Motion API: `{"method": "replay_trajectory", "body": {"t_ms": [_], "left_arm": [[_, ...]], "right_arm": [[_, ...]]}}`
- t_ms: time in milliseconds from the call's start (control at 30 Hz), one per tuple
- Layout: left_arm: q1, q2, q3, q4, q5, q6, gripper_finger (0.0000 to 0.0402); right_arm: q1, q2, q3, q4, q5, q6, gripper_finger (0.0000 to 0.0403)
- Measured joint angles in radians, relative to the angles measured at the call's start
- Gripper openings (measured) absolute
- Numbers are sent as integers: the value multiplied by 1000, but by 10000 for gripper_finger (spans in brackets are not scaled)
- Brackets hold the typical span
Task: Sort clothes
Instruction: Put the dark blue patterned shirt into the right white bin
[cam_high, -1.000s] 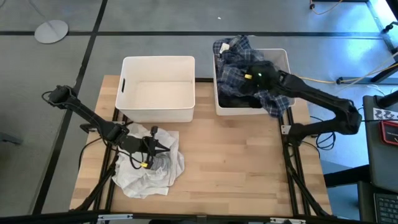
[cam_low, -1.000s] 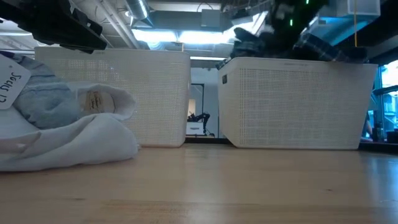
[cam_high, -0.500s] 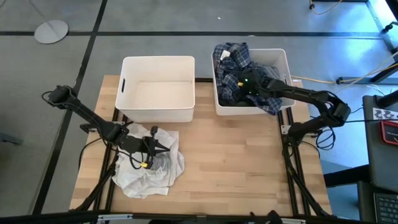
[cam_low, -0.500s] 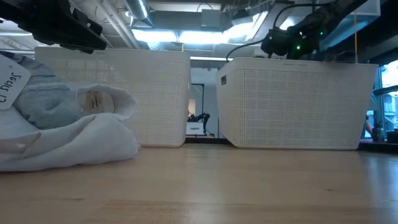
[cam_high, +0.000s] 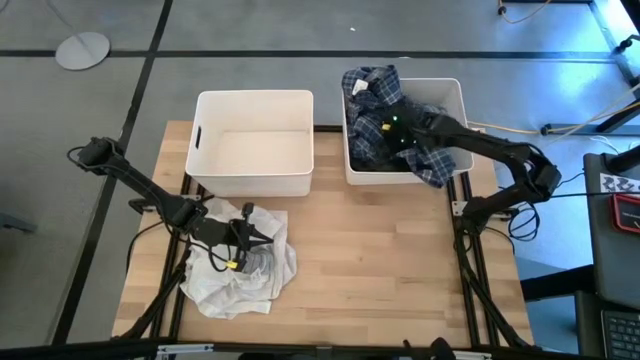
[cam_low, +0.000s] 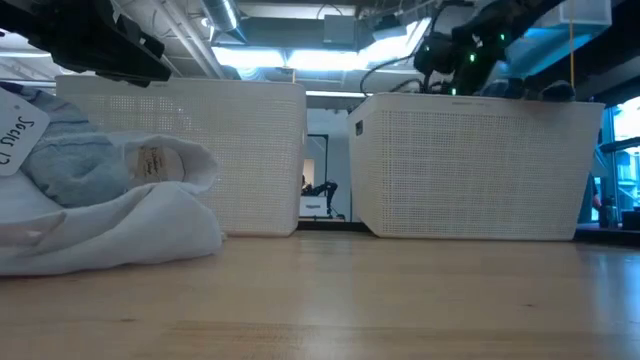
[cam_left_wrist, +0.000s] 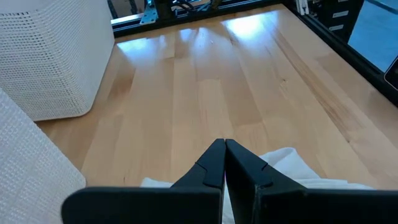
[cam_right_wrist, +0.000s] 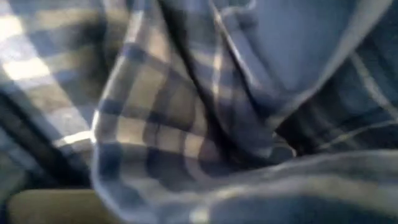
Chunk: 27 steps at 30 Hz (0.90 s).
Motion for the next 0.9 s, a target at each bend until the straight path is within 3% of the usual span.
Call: {"method": "replay_trajectory", "body": {"t_ms": [200, 400, 667, 900], "left_arm": [[0, 0, 0, 0, 0, -14, 1], [0, 0, 0, 0, 0, -19, 1], [0, 0, 0, 0, 0, -18, 1], [0, 0, 0, 0, 0, -12, 1]], "right_arm": [[8, -6, 221, -259, -113, 6, 117], [85, -7, 397, -352, 32, 37, 118], [173, -9, 487, -223, 247, 28, 118], [149, 58, 488, -31, 374, -50, 118]]}}
